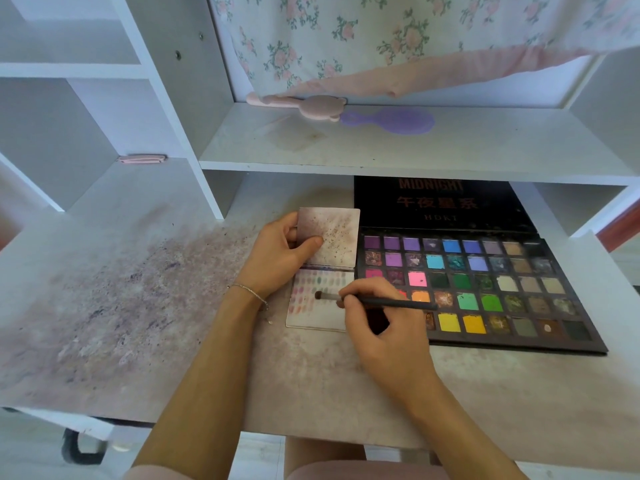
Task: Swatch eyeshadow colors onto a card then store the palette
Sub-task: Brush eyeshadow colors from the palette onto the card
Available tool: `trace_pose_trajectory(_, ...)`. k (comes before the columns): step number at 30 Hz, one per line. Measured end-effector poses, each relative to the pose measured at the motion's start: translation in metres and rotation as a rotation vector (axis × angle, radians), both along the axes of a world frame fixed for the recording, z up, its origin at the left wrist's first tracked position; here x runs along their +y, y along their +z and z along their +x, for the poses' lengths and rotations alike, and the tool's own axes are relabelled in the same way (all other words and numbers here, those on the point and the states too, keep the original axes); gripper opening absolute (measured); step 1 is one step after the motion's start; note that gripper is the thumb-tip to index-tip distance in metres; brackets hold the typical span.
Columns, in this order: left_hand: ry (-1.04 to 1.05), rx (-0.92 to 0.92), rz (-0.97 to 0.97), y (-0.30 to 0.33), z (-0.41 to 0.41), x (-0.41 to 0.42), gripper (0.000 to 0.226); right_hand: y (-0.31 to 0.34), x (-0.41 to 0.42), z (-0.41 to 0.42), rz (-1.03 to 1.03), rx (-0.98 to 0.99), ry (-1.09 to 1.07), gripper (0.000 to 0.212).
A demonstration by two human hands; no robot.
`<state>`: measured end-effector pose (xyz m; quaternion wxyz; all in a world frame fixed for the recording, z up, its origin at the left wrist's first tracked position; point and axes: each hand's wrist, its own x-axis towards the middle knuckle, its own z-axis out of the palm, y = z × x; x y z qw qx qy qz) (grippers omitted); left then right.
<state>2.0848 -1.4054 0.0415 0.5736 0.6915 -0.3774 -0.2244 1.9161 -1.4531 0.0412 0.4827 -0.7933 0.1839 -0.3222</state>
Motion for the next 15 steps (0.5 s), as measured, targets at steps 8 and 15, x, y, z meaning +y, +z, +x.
trace_pose_trajectory(8,0.012,0.003,0.001,-0.003,0.002,0.0,0.025,0.0,-0.009,-0.009,0.062,-0.148,-0.145,0.02)
trace_pose_trajectory(15,0.018,-0.003,-0.002,-0.004,0.002,-0.001,0.027,0.004,-0.029,-0.046,0.093,-0.129,-0.224,0.027)
